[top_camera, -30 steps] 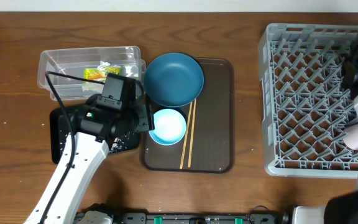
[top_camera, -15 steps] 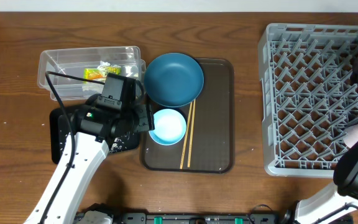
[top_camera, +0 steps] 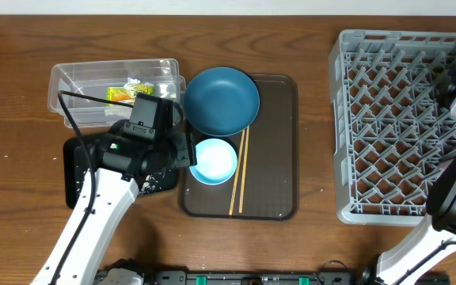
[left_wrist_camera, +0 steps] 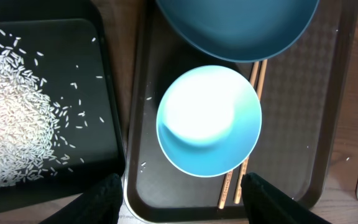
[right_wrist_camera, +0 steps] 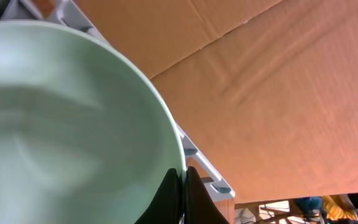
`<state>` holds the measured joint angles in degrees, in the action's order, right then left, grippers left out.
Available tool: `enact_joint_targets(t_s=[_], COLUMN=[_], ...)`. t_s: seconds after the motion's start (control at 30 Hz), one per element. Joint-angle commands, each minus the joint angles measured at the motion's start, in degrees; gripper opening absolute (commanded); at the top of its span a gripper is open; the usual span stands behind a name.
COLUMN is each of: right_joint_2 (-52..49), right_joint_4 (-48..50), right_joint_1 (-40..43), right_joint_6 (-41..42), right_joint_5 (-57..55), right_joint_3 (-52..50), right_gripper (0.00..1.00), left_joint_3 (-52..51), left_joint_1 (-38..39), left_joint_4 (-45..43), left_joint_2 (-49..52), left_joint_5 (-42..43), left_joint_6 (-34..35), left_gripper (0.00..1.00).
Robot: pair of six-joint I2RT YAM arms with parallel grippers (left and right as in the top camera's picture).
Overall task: Sort waste into correct bins and load items into the dishwasher rack
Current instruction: 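Carry the green bowl into the dishwasher rack with the right gripper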
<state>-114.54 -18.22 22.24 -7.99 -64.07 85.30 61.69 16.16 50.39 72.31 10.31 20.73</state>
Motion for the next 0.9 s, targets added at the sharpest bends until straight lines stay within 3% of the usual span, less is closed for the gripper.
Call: enact_joint_targets(t_s=[0.0, 0.2, 0.47, 0.87], right_joint_2=[-1.2, -1.2, -1.18, -1.22], right_joint_4=[-0.37, 2.67, 13.09, 1.92], right_joint_1=[-0.96, -1.84, -1.86, -3.82], right_joint_6=[-0.61, -1.22, -15.96, -7.41], right_joint_5=[0.22, -5.42, -9.11, 0.85], right_joint_3=[0.07, 0.07, 0.07, -0.79], right_gripper=[0.01, 0.01, 0.01, 0.01], left_joint_3=[0.42, 0.42, 0.42, 0.42], left_joint_1=[-0.26, -0.26, -0.26, -0.28], left_joint_4=[0.13, 0.15, 0.13, 0.13], left_joint_2=[-0.09, -0.09, -0.09, -0.09], left_joint_5=[-0.5, -0.5, -0.5, -0.5], left_joint_6=[-0.52, -0.52, -0.52, -0.52], left_gripper=[0.64, 0.64, 0.64, 0.64])
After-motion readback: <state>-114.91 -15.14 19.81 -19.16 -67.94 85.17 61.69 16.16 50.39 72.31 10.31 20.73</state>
